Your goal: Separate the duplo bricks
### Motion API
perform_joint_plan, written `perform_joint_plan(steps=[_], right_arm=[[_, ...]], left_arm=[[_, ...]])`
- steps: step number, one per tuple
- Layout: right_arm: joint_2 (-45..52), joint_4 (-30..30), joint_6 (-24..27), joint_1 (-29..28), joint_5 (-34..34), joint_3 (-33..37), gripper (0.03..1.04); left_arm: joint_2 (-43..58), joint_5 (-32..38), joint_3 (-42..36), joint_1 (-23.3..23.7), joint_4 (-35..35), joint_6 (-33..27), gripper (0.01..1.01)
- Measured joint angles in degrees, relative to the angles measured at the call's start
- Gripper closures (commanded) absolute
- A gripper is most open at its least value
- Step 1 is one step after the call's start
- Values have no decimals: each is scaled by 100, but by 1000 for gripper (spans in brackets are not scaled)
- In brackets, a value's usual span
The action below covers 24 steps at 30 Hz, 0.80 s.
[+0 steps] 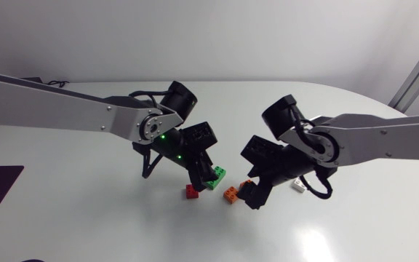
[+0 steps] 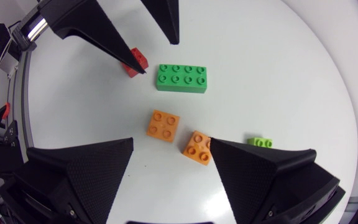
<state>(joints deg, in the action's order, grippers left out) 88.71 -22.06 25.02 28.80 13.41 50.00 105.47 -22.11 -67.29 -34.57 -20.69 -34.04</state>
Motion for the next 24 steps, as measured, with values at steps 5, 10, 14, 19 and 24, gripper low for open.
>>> perform_joint_plan(steps=[5,10,14,19,24], right_arm=[[354,17,-131,310,-39,267,646],[791,70,-214,481,-35,608,808],[1117,136,-321,592,-35,717,810],[1311,133,-343,691,-17,717,810],[1316,142,-363,658,-17,706,811]], left_arm=[[-367,2,385,160,407,94,402],[-546,0,490,297,511,116,402],[-551,0,573,341,531,116,402],[-562,0,588,350,531,116,402],[-568,0,588,350,575,116,402]])
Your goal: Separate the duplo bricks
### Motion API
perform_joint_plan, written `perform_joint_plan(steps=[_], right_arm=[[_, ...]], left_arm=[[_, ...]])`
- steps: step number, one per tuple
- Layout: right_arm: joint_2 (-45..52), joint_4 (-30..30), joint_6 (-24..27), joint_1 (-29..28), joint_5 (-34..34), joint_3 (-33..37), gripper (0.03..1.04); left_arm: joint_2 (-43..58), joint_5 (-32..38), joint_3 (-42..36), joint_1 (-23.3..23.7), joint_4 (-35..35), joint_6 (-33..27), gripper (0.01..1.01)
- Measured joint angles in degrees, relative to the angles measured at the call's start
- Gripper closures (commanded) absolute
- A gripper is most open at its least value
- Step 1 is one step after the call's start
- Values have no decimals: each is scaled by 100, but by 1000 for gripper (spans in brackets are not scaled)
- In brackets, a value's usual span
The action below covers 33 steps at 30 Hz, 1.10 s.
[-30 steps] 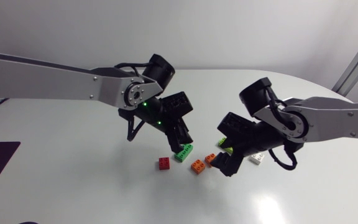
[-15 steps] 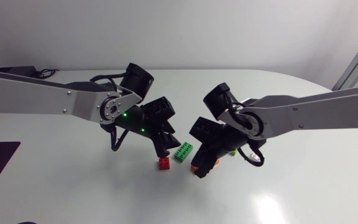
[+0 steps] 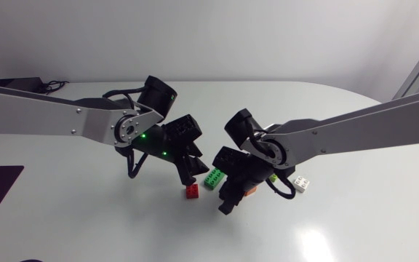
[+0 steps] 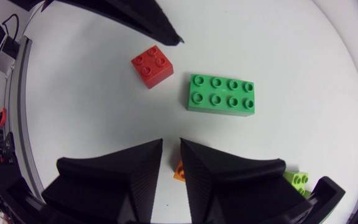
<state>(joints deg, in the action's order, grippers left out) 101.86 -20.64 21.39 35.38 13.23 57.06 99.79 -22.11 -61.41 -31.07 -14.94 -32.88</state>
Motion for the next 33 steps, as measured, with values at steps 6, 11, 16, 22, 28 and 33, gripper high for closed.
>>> perform_joint_plan(steps=[6,11,16,22,28,33], right_arm=[[0,4,2,-225,-26,-96,811],[0,2,4,-319,-68,-146,810],[-221,0,4,-306,-66,-146,810],[-304,-48,2,-232,-66,179,810],[17,-44,2,-223,-68,632,810],[162,-50,7,-254,-68,649,810]], left_arm=[[0,0,-2,0,0,2,390],[0,0,-2,0,0,2,390],[0,0,-2,2,0,4,374],[0,2,0,59,0,22,408],[-94,0,122,94,-83,22,730],[-339,-20,302,144,-420,20,731]])
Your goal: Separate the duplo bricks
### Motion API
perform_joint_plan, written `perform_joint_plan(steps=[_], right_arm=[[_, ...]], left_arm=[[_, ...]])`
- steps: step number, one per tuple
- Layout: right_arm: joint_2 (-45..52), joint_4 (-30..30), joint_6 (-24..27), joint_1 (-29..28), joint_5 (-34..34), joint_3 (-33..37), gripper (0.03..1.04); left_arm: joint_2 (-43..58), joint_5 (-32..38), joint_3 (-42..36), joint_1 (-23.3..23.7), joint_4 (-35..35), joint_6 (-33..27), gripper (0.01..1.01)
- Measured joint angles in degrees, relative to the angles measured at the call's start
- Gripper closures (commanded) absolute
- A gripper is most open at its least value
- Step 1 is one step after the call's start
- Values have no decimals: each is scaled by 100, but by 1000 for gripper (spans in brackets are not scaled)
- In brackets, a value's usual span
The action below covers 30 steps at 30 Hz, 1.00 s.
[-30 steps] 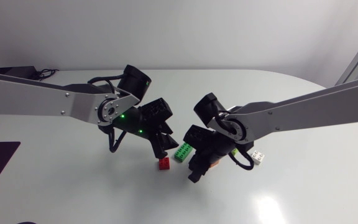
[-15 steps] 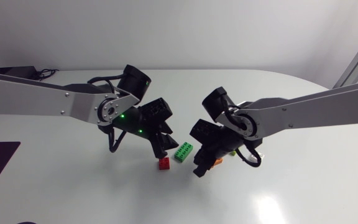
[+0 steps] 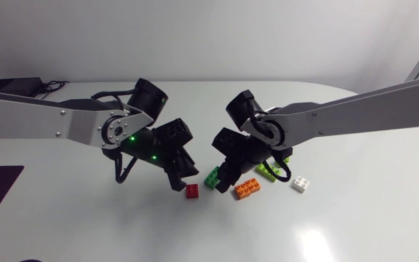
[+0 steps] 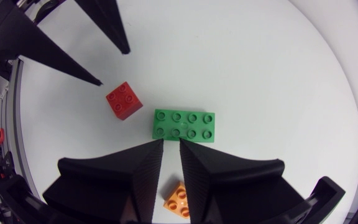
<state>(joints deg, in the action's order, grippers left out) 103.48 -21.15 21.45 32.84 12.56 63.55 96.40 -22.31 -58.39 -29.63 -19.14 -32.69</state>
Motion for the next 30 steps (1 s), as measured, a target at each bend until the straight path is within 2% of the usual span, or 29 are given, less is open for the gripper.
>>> perform_joint_plan(steps=[7,15,30], right_arm=[[31,-13,20,-131,2,0,810],[31,-9,35,-243,9,-2,810],[31,9,42,-286,50,-7,810]], left_arm=[[-109,-177,188,0,-203,-35,731],[435,-170,190,0,-210,-114,743],[787,-129,188,216,-203,-284,743]])
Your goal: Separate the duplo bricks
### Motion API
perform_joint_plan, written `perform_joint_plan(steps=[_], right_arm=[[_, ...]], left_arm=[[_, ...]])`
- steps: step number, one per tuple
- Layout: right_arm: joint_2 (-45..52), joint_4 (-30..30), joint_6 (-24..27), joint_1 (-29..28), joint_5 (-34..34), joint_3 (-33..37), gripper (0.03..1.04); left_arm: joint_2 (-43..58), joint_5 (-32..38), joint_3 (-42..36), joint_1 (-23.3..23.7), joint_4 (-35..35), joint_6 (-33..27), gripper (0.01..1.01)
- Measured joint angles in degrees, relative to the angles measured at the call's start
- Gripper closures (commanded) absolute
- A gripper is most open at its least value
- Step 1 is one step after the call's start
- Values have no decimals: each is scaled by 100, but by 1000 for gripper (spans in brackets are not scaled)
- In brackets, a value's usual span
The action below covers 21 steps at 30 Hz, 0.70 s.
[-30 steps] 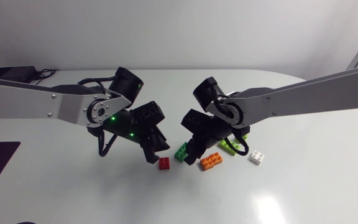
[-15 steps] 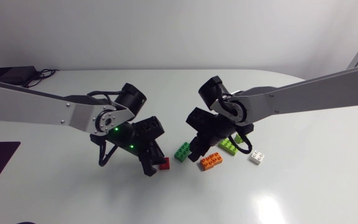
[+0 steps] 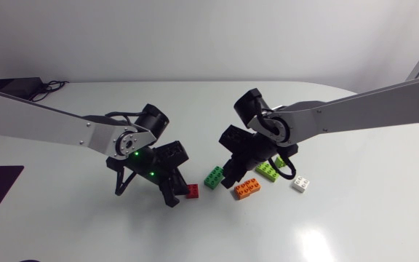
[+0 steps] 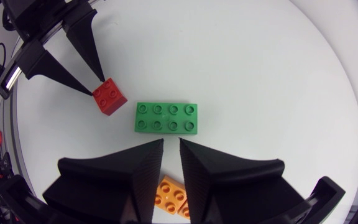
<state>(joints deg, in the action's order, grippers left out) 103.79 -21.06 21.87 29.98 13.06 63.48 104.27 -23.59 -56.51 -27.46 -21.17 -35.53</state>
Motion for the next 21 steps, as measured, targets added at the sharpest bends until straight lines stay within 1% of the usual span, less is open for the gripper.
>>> perform_joint_plan(steps=[12,18,21], right_arm=[[9,0,0,7,0,0,810],[92,0,0,4,0,0,810],[103,0,2,0,0,0,810]], left_arm=[[247,0,-157,11,46,-66,743],[212,0,-157,197,42,-109,743],[105,-4,-186,216,42,-107,743]])
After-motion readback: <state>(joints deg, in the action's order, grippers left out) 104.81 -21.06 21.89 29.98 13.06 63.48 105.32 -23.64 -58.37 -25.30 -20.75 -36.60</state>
